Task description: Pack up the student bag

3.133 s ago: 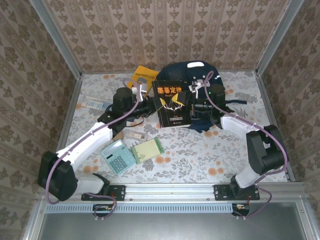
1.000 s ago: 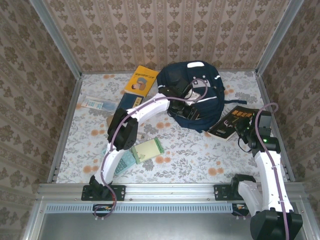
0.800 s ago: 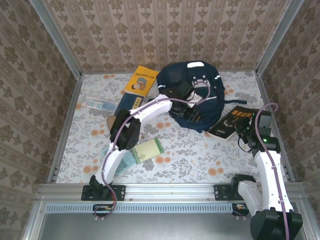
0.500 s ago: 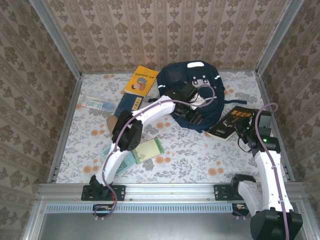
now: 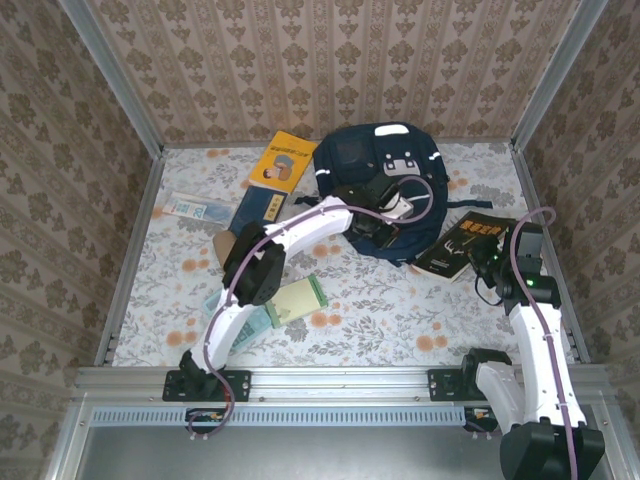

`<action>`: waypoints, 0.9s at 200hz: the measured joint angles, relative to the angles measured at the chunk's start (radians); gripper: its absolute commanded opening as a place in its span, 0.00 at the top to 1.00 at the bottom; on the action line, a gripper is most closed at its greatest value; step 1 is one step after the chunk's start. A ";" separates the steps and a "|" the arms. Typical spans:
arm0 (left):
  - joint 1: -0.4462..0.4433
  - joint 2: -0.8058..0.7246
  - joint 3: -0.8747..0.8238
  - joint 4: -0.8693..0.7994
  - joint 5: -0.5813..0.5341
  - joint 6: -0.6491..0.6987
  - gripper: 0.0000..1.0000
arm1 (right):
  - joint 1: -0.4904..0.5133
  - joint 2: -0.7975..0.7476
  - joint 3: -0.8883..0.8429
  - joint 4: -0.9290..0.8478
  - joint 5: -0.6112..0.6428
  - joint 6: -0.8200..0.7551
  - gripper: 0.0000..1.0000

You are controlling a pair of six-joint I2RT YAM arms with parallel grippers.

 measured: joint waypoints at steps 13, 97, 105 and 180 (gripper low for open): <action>0.014 -0.035 -0.014 0.002 -0.004 -0.016 1.00 | 0.000 -0.002 -0.011 0.004 -0.009 0.000 1.00; 0.043 -0.180 -0.040 0.023 0.011 -0.078 1.00 | 0.000 -0.005 -0.037 0.059 -0.069 0.003 1.00; 0.037 -0.192 -0.072 0.029 0.010 -0.079 1.00 | 0.000 -0.009 -0.038 0.058 -0.069 0.003 1.00; 0.011 -0.261 -0.312 0.033 0.017 -0.113 0.57 | 0.000 -0.026 -0.032 -0.012 -0.002 -0.018 1.00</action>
